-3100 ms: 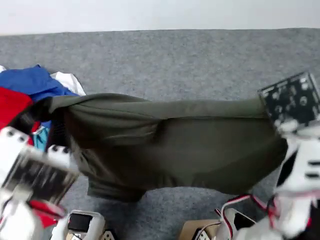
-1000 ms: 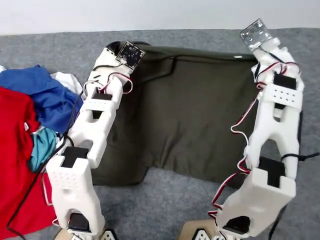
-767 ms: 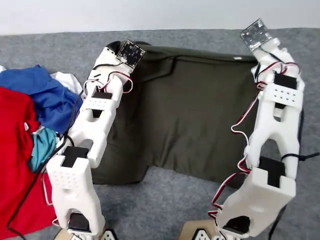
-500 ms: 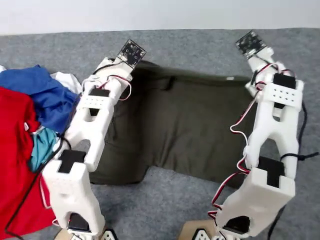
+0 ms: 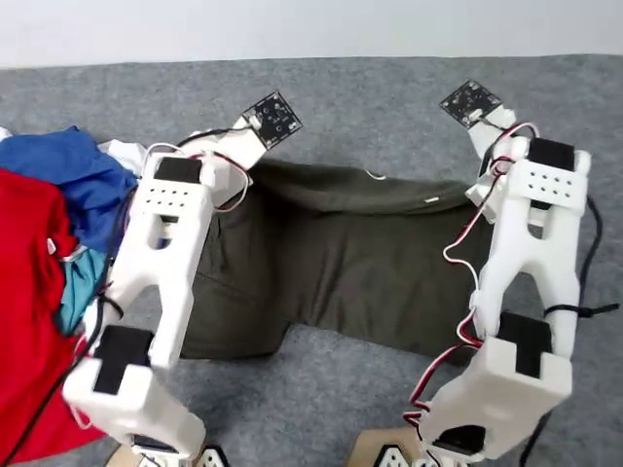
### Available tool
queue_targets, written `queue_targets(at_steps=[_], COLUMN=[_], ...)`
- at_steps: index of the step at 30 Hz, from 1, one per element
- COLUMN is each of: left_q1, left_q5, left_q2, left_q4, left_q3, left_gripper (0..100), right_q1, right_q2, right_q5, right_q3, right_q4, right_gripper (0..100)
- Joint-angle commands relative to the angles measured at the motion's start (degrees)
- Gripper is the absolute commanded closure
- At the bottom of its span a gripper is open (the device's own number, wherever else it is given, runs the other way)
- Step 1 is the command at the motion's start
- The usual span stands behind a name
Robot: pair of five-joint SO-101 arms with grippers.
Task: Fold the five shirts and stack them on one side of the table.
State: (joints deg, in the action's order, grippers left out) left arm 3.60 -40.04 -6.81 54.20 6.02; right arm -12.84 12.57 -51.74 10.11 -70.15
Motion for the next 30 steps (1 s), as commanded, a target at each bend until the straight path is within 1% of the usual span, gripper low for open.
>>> queue_targets(at_steps=[1, 4, 8, 16, 19, 21, 24, 30], left_q1=[1.1, 3.0, 5.5, 5.1, 5.0, 4.5, 3.6, 1.6], left_q5=[-0.4, -4.3, -7.1, -8.0, -10.5, -10.9, -10.9, -10.9], left_q2=[8.3, 12.3, 16.5, 18.4, 17.0, 13.9, 6.8, -9.5], left_q4=[4.1, 9.5, 15.5, 22.6, 23.8, 22.5, 16.8, -1.8], left_q3=[-2.8, -2.8, -2.8, -2.8, -2.2, -2.2, -2.2, -2.6], left_gripper=[100, 100, 100, 100, 100, 100, 100, 100], right_q1=[0.3, 0.1, 0.0, 0.0, 0.0, 0.0, 0.0, 0.0], right_q2=[-5.2, -6.3, -6.7, -6.7, -6.6, -6.5, -6.4, -6.2], right_q5=[-0.6, -0.6, -0.6, -0.7, -0.7, -0.7, -0.7, -0.7], right_q3=[4.0, 3.8, 3.8, 3.8, 3.8, 3.8, 3.8, 3.7], right_q4=[-0.4, -0.5, -0.5, -0.5, -0.5, -0.5, -0.5, -0.5], right_gripper=[98.8, 98.8, 98.8, 98.8, 98.8, 98.8, 98.8, 98.8])
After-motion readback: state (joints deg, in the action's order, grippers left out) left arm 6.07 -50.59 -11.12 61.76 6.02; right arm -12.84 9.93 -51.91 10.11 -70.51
